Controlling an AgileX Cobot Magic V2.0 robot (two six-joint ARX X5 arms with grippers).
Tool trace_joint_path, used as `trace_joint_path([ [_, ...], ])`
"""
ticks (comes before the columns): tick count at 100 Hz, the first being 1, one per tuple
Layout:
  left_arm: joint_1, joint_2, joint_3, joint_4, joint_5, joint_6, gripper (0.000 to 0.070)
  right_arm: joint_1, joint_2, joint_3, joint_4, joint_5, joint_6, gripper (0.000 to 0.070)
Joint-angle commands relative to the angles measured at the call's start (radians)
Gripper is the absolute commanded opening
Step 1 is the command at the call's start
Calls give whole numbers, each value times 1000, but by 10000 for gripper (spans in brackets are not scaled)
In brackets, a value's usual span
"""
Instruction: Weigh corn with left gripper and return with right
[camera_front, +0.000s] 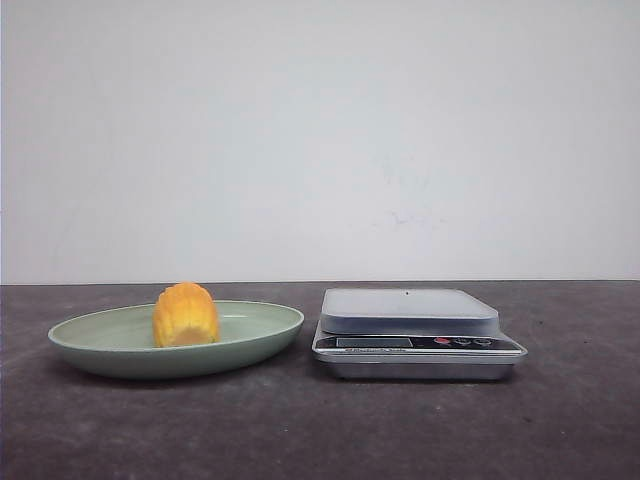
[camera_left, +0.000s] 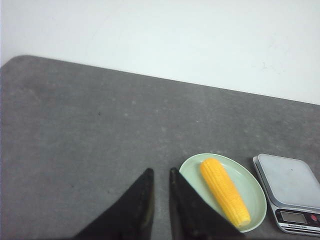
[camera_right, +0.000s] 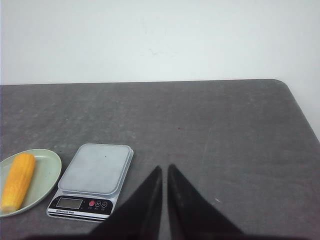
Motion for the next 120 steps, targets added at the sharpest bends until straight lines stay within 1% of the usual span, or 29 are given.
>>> trace_joint_path([
  [1, 26, -12, 11, 28, -8, 35, 12, 3, 2, 14, 13, 1, 7, 11],
  [7, 59, -25, -3, 70, -8, 38, 12, 3, 2, 14, 13, 1, 7, 11],
  [15, 113, -57, -64, 176, 3, 88, 12, 3, 2, 14, 13, 1, 7, 11],
  [19, 143, -76, -109, 242, 24, 112, 12, 3, 2, 14, 13, 1, 7, 10],
  [23, 175, -98, -159, 308, 63, 129, 12, 3, 2, 14, 13, 1, 7, 11],
  [31, 229, -141, -277, 441, 151, 129, 12, 3, 2, 14, 13, 1, 7, 10],
  [47, 274, -197, -504, 658, 267, 124, 12, 3, 2, 14, 13, 1, 7, 11],
  [58, 290, -224, -653, 807, 303, 121, 12, 3, 2, 14, 13, 1, 7, 11],
  [71, 309, -252, -825, 969, 327, 89, 12, 3, 2, 14, 13, 1, 7, 11],
  [77, 314, -252, -876, 1006, 328, 72, 12, 3, 2, 14, 13, 1, 7, 10],
  [88, 320, -252, -957, 1032, 344, 59, 12, 3, 2, 14, 13, 1, 7, 11],
  [105, 320, -252, -1046, 1044, 343, 66, 12, 3, 2, 14, 13, 1, 7, 11],
  [120, 319, -252, -1123, 1085, 343, 76, 12, 3, 2, 14, 13, 1, 7, 11],
])
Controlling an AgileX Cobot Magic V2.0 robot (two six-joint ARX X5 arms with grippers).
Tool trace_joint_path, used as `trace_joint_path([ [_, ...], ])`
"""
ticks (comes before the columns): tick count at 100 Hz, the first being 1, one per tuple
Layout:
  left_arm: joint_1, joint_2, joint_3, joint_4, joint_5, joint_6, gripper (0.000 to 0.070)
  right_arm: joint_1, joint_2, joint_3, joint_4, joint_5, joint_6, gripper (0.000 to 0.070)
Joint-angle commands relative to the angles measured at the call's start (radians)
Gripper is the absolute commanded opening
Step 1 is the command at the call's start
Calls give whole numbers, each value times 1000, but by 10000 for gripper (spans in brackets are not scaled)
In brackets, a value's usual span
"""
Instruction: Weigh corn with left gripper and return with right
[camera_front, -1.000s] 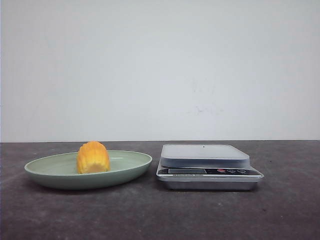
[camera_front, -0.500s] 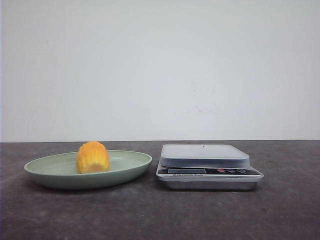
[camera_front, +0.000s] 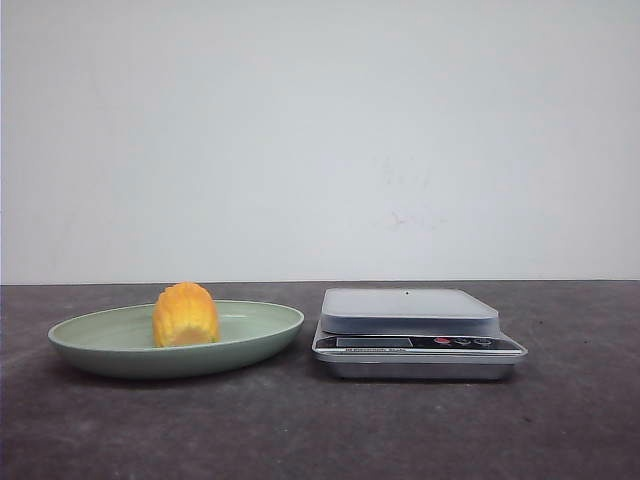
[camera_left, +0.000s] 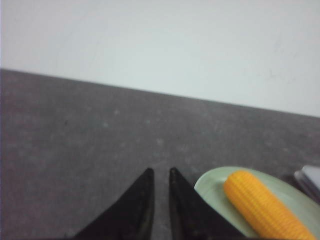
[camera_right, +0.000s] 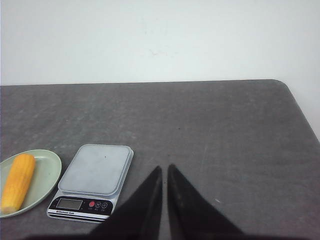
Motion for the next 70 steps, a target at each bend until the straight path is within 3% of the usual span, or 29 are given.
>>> trace_joint_path([
  [1, 2, -2, -23, 19, 3, 5, 12, 3, 2, 14, 11, 1, 7, 10],
  [11, 2, -2, -33, -26, 1, 16, 12, 3, 2, 14, 11, 1, 7, 11],
  [25, 2, -2, -33, -116, 1, 90, 12, 3, 2, 14, 11, 1, 7, 10],
  [70, 2, -1, -30, -115, -2, 90, 12, 3, 2, 14, 11, 1, 7, 11],
])
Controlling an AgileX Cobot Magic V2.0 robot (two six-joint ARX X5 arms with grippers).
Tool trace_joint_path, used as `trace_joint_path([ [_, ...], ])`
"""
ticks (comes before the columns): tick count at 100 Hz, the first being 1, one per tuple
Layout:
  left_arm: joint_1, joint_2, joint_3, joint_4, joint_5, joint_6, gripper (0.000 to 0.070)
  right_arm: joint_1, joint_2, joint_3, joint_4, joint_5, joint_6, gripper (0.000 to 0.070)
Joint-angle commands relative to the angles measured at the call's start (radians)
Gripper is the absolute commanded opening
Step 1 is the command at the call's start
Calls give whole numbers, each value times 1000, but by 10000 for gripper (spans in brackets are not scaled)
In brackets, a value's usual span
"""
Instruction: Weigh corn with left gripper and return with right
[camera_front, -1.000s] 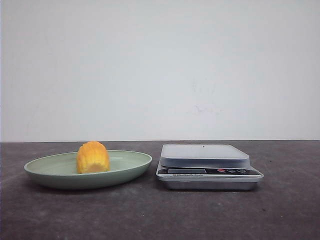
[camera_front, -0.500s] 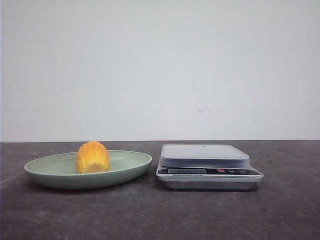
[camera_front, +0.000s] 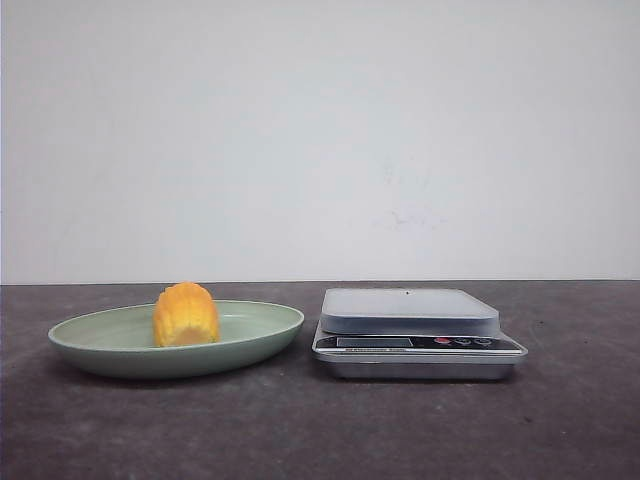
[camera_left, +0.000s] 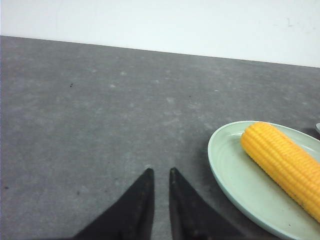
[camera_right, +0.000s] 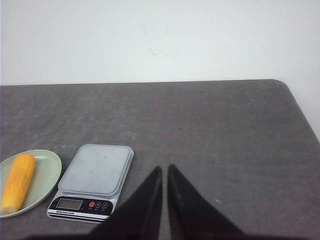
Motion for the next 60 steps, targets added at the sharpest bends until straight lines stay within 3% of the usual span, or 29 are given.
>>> trace_joint_path([
  [1, 2, -1, -15, -10, -2, 7, 12, 3, 2, 14, 10, 1, 7, 10],
  [34, 2, -1, -15, -10, -2, 7, 12, 3, 2, 14, 10, 1, 7, 11],
  [48, 2, -1, -15, -10, -2, 7, 12, 3, 2, 16, 21, 12, -72, 10],
  [60, 2, -1, -15, -10, -2, 7, 12, -35, -3, -10, 113, 34, -97, 11],
])
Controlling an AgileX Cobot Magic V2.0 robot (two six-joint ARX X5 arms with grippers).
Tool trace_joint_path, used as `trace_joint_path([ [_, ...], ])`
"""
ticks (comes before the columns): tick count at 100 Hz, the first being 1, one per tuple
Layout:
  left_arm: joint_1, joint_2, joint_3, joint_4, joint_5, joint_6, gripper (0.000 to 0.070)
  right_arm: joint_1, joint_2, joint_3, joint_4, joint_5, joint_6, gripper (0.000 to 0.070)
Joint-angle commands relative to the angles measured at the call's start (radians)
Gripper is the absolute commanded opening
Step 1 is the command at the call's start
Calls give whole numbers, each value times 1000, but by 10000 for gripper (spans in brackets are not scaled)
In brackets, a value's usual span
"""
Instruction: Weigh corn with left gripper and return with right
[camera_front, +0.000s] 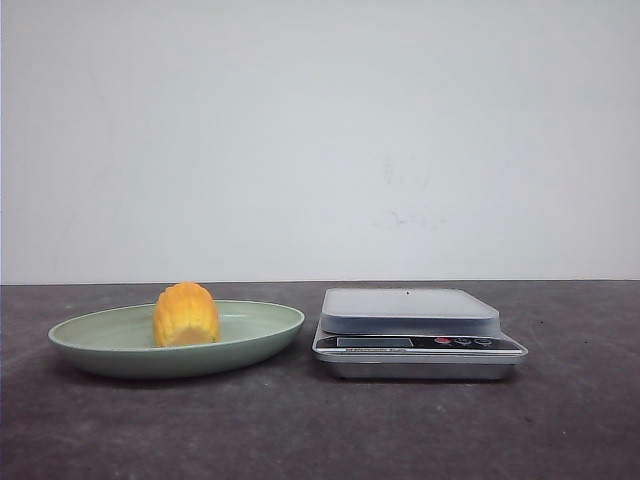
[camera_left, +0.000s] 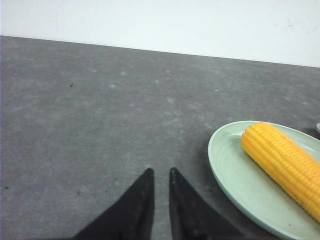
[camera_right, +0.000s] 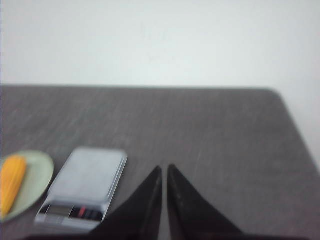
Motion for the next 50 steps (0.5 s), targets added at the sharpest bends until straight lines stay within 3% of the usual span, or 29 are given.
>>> trace_joint_path([
  [1, 2, -1, -15, -10, -2, 7, 12, -31, -5, -10, 67, 6, -43, 11],
  [17, 2, -1, -15, -10, -2, 7, 12, -184, -74, -206, 298, -26, -134, 10],
  [34, 2, -1, -15, -10, -2, 7, 12, -313, -186, -555, 625, -214, -201, 11],
  [50, 2, -1, -15, -10, -2, 7, 12, -377, -261, -858, 876, -302, -212, 10],
])
